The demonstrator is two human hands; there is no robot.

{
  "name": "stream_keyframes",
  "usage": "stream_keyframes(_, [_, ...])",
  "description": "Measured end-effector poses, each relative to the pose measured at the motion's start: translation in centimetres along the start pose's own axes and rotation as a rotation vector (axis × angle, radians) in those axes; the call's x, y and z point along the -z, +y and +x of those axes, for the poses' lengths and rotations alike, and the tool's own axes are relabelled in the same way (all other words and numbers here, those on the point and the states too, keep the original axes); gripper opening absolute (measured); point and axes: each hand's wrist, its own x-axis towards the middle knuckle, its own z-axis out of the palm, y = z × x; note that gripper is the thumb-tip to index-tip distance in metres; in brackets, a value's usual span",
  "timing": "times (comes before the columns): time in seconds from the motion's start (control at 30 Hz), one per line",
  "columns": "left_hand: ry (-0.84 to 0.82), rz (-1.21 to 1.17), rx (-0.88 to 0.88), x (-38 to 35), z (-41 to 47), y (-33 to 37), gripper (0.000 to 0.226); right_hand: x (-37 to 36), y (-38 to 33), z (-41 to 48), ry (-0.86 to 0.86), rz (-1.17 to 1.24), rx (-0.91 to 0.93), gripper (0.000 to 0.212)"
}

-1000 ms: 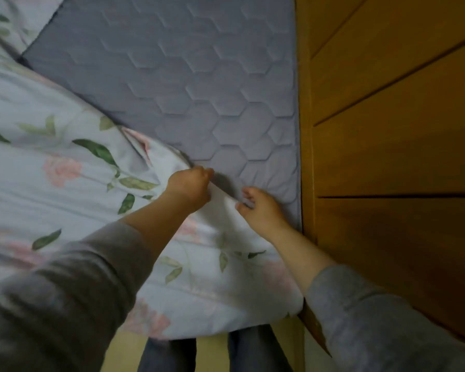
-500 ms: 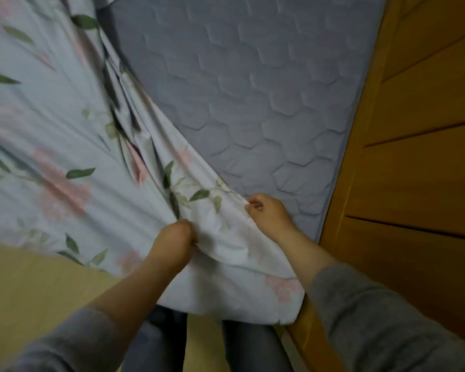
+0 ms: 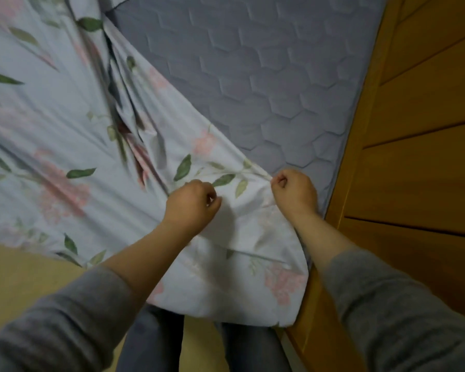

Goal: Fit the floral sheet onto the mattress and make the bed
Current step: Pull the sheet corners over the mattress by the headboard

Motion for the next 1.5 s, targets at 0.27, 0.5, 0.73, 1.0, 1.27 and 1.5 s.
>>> stream_keyframes(0.27, [0.096,-0.032,-0.110,0.2,5.4,3.4,0.019,7.4,4.9,4.8,0.259,-0.379,0.005,0.018])
stream_keyframes(0.5, [-0.068,-0.011,-0.201,-2.4,7.7,4.0,0.038,4.8,6.2,7.6,0.045,-0.368,-0.150,0.020])
stream_keyframes(0.73, [-0.077,-0.050,-0.240,-3.2,8.7,3.9,0.031,4.3,6.4,9.2,-0.105,-0.270,-0.083,0.037])
stream_keyframes(1.0, [-0.012,-0.089,-0.267,-3.5,10.8,4.1,0.022,3.7,2.3,12.4,0.001,0.093,-0.038,0.032])
stream_keyframes(1.27, [0.116,-0.111,-0.243,-2.2,13.4,4.1,0.008,4.3,-1.9,16.7,0.140,-0.047,0.059,0.014])
stream_keyframes(1.5, [0.178,-0.088,-0.303,-1.5,16.2,4.6,0.016,10.3,4.5,19.6,0.139,-0.656,0.008,0.012])
